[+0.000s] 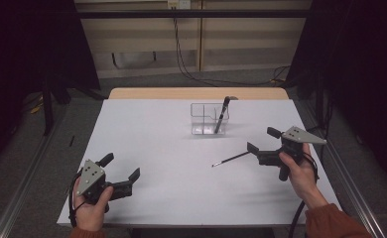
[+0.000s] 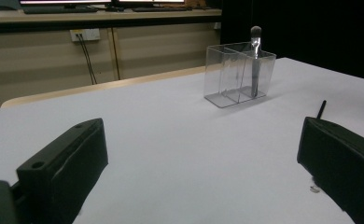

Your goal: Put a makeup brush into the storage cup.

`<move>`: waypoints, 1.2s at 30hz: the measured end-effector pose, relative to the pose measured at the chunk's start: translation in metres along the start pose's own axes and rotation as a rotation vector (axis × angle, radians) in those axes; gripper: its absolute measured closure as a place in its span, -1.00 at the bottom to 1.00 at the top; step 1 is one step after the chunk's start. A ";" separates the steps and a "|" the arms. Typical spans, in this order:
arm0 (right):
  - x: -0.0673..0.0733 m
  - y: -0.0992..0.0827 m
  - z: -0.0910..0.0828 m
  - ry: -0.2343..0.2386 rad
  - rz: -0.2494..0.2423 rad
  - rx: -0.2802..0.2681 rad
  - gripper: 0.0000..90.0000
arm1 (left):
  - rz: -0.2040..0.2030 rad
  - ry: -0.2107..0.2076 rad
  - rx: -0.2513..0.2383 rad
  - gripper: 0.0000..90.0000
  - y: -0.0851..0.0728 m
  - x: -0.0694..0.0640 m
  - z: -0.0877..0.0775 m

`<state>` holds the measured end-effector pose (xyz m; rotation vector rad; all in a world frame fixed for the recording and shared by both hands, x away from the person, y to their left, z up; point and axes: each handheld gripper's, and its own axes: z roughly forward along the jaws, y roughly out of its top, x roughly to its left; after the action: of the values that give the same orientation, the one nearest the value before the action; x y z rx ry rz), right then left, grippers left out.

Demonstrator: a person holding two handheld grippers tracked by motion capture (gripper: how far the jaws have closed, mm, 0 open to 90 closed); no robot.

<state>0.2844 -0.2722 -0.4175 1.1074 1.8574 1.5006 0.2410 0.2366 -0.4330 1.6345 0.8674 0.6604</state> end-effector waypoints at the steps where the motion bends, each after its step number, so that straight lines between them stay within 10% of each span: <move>1: 0.000 -0.001 -0.002 0.002 -0.003 0.001 -0.99 | -0.007 0.003 -0.005 -0.96 0.000 0.000 0.000; 36: 0.000 -0.050 -0.079 -0.159 -0.004 -0.047 -1.00 | -0.026 0.029 -0.015 -0.97 -0.002 0.002 -0.014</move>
<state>0.2077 -0.3182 -0.4451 1.1651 1.7071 1.4042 0.2306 0.2459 -0.4323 1.6009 0.9019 0.6725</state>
